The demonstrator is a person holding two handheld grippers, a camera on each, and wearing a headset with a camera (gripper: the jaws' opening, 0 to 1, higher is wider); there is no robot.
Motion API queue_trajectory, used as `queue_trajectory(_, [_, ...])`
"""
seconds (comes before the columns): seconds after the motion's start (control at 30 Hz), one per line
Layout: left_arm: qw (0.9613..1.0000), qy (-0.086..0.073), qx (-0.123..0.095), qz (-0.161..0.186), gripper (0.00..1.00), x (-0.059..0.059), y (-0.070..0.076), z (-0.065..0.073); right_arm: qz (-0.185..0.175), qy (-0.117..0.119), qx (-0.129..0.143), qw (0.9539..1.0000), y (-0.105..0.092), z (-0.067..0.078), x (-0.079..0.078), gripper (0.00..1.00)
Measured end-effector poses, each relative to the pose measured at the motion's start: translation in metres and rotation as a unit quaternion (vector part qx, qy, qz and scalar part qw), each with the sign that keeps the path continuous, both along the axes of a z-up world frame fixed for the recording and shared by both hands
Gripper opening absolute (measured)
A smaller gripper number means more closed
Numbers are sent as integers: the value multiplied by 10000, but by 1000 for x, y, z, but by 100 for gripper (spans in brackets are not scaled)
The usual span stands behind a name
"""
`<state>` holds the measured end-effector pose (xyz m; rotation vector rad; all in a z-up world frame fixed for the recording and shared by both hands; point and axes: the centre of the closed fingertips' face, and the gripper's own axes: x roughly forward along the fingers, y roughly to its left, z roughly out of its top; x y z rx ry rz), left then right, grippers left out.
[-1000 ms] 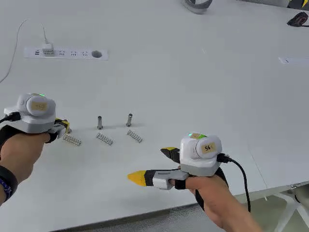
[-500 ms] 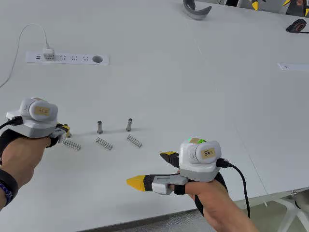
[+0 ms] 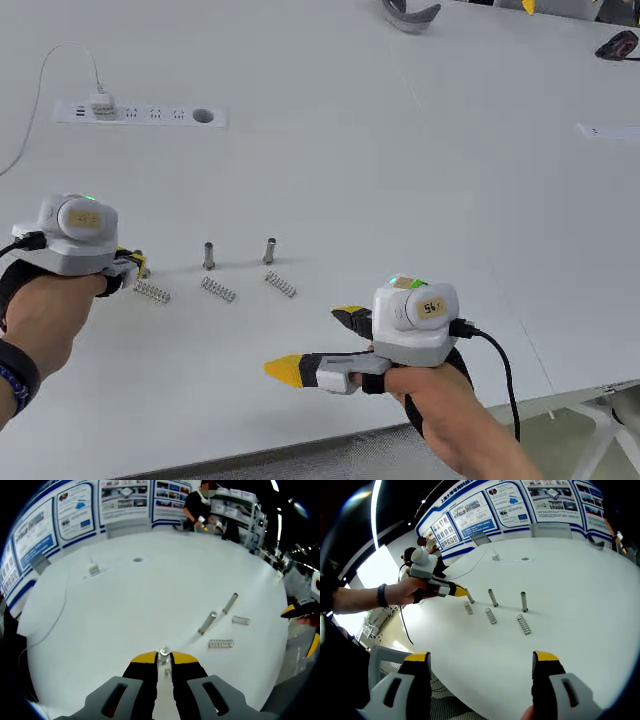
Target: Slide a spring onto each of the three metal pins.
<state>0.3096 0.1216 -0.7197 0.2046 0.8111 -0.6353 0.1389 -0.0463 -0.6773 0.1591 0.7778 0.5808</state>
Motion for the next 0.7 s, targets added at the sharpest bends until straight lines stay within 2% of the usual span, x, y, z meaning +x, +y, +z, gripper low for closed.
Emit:
queue_trajectory(0.17, [9999, 105, -11, 14, 14, -5, 3, -3, 7, 6, 3, 10000, 0, -1, -1, 84])
queue_trajectory(0.4, [9999, 130, 25, 2, 20, -13, 9, -6, 16, 13, 11, 10000, 0, -2, -2, 84])
queue_trajectory(0.7, [9994, 290, -115, 138, 23, -27, 21, -10, 72, 60, -2, 10000, 5, -7, -3, 84])
